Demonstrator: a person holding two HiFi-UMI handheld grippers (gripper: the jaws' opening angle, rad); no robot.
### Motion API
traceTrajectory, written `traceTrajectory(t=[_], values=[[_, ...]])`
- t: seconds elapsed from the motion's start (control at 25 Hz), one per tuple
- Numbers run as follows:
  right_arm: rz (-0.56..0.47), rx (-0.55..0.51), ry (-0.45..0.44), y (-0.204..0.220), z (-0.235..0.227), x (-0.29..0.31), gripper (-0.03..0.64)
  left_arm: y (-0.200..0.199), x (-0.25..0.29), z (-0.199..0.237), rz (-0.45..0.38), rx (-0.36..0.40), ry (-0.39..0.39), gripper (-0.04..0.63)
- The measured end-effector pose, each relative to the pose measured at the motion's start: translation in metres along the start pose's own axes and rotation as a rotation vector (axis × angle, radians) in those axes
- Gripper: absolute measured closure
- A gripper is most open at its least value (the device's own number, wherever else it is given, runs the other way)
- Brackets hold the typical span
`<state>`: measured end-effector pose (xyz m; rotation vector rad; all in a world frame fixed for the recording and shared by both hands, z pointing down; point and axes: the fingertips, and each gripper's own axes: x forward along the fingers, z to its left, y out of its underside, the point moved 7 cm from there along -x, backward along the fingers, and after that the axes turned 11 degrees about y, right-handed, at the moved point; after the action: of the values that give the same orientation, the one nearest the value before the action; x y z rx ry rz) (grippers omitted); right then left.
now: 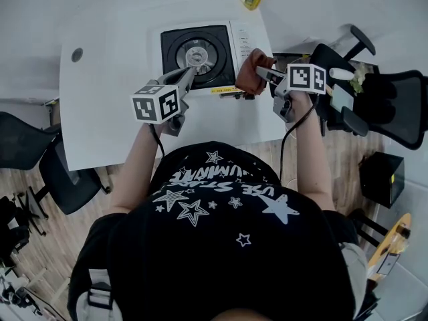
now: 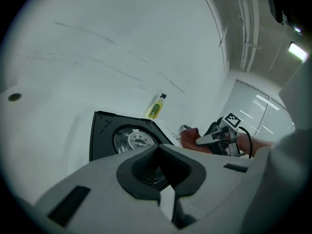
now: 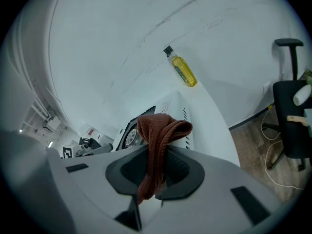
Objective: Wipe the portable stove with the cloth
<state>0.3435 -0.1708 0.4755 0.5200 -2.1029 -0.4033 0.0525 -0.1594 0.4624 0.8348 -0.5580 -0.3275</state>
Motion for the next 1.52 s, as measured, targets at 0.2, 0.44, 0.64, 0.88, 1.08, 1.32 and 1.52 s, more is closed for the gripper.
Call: traceTrajectory(t=[0.2, 0.44, 0.64, 0.88, 1.08, 1.32, 1.52], values=[[-0.015, 0.032, 0.012, -0.001, -0.017, -0.008, 0.552, 0.0, 0.007, -0.002, 0.006, 0.003, 0.003, 0.591], [-0.026, 0.059, 0.017, 0.0, -0.021, -0.01, 0.551, -0.002, 0.006, 0.001, 0.01, 0.006, 0.004, 0.591], [-0.059, 0.054, 0.011, -0.005, -0.019, -0.021, 0.552, -0.005, 0.005, -0.001, 0.002, 0.007, 0.001, 0.591], [-0.105, 0.024, -0.019, -0.006, 0.016, -0.017, 0.552, -0.007, -0.014, 0.007, -0.007, 0.018, 0.005, 0.591], [-0.153, 0.026, -0.034, -0.002, 0.056, -0.012, 0.551, -0.01, -0.039, 0.017, 0.01, 0.029, 0.028, 0.591], [-0.195, -0.009, -0.025, 0.018, 0.111, -0.001, 0.551, -0.017, -0.073, 0.032, 0.015, 0.052, 0.066, 0.591], [-0.244, -0.012, -0.001, 0.039, 0.158, 0.008, 0.552, -0.017, -0.105, 0.042, 0.026, 0.071, 0.107, 0.591]])
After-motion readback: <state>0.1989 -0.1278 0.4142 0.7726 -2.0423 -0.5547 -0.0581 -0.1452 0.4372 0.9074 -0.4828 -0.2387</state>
